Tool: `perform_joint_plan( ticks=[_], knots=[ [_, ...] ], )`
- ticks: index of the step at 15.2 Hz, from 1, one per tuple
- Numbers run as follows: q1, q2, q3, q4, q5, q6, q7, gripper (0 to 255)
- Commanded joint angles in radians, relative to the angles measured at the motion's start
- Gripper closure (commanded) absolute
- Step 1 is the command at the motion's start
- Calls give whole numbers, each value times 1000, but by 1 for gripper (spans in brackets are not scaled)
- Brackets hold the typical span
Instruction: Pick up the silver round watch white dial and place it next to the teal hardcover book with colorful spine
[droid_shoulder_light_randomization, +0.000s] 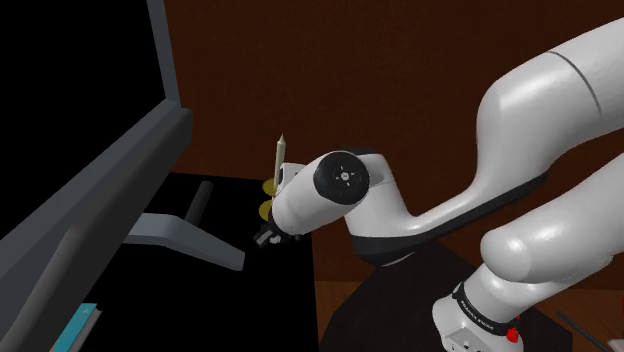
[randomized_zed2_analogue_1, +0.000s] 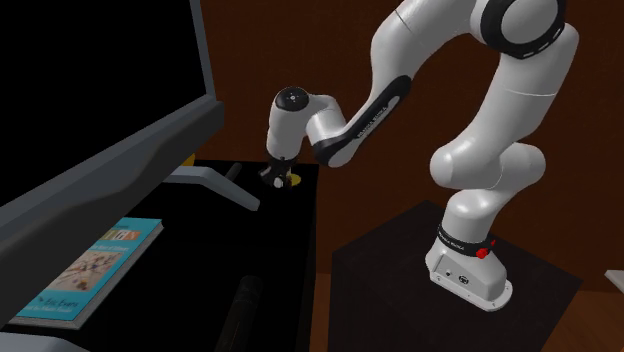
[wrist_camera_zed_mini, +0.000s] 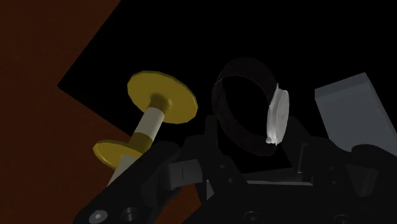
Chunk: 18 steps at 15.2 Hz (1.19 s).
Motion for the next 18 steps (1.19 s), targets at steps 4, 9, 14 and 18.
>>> perform_joint_plan(
  ticks=[4,9,14,18],
  knots=[
    [154,-85,-152,0,174,-14,-147,255],
    [101,379,78,234,-327,-372,229,255],
    [460,575,-129,444,-428,-556,299,255],
    [662,712,-214,629,-481,-675,313,255]
  ],
)
